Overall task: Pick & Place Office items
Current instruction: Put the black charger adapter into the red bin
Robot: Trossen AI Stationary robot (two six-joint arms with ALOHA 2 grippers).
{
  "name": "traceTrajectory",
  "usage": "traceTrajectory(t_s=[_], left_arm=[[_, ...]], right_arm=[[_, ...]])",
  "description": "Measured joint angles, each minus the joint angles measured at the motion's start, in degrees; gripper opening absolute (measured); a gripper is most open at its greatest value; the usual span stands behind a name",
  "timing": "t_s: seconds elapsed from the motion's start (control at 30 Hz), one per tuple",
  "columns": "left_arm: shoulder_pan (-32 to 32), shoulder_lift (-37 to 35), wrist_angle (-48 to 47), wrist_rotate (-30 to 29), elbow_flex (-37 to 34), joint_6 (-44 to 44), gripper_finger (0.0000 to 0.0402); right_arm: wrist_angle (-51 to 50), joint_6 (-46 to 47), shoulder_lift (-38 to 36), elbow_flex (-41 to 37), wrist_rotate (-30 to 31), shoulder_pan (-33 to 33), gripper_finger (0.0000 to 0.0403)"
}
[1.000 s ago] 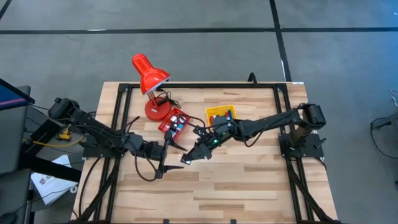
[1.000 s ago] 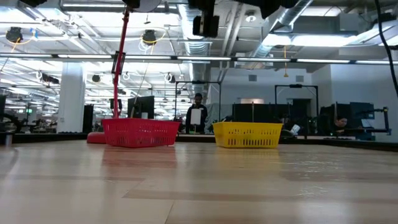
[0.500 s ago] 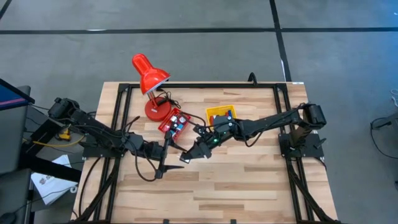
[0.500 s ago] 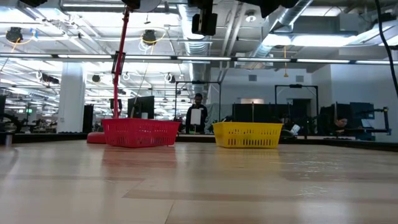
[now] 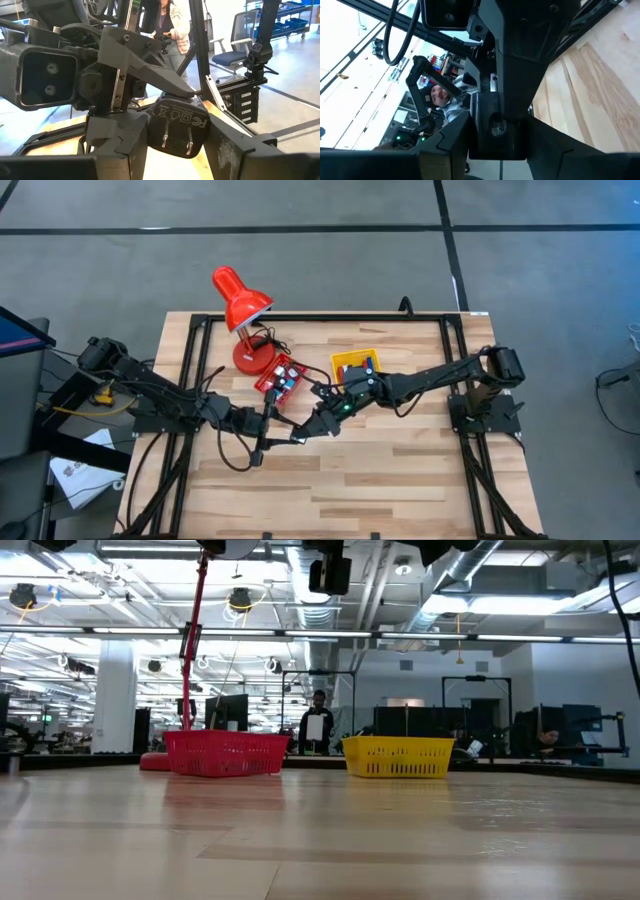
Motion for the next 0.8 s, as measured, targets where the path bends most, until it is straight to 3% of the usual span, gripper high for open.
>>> traceTrajectory(t_s=[0.23, 0.47, 0.8], left_arm=[[0.05, 0.00, -0.13, -0.52, -0.07, 0.14, 0.0172], [-0.02, 0.00, 0.05, 0.51, -0.07, 0.02, 0.0146], [-0.33, 0.00, 0.01, 0.45, -0.04, -0.08, 0.0152]], right_arm=[[0.30, -2.32, 0.00, 0.00, 3.63, -0.23, 0.0181], [1.16, -4.30, 0.00, 0.00, 3.41, -0.19, 0.0213], [2.04, -7.93, -0.74, 0.00, 2.85, -1.09, 0.0327]])
